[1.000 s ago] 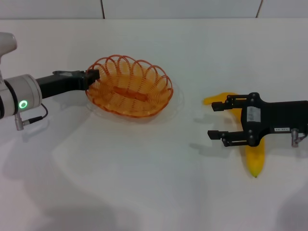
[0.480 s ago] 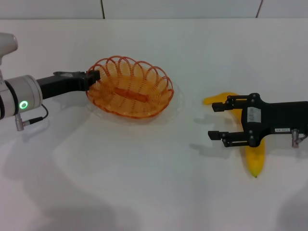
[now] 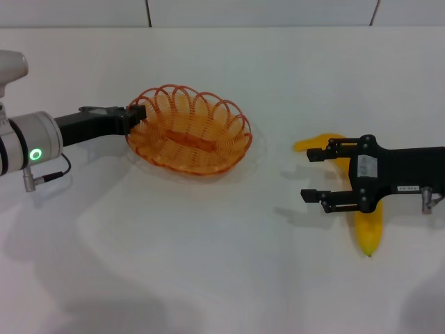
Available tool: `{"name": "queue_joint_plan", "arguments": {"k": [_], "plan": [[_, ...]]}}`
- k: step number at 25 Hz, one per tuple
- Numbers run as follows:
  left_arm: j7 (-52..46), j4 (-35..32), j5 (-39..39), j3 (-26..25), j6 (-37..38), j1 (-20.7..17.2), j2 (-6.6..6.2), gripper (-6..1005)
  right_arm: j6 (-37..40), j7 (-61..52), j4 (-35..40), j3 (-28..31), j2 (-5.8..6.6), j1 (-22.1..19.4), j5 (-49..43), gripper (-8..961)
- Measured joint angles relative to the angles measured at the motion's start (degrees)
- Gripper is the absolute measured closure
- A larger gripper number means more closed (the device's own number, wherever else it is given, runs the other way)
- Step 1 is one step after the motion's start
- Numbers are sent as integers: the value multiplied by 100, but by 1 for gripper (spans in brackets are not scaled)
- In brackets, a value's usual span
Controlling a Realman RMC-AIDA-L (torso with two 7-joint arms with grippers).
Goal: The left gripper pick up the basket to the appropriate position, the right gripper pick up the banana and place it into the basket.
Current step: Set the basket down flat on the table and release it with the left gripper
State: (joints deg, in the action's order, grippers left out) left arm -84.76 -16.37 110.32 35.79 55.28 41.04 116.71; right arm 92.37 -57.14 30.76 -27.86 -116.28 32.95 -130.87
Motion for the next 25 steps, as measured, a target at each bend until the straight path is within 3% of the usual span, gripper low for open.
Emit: {"name": "queue_joint_plan", "arguments": {"k": [17,25], "plan": [[3,2,-117,-56,0,-36,0,908,-9,22,0,0,0,-11,0,221],[14,2,-152,-24,0,-48,0,705,-8,12,0,0,0,-7,0,221]]}}
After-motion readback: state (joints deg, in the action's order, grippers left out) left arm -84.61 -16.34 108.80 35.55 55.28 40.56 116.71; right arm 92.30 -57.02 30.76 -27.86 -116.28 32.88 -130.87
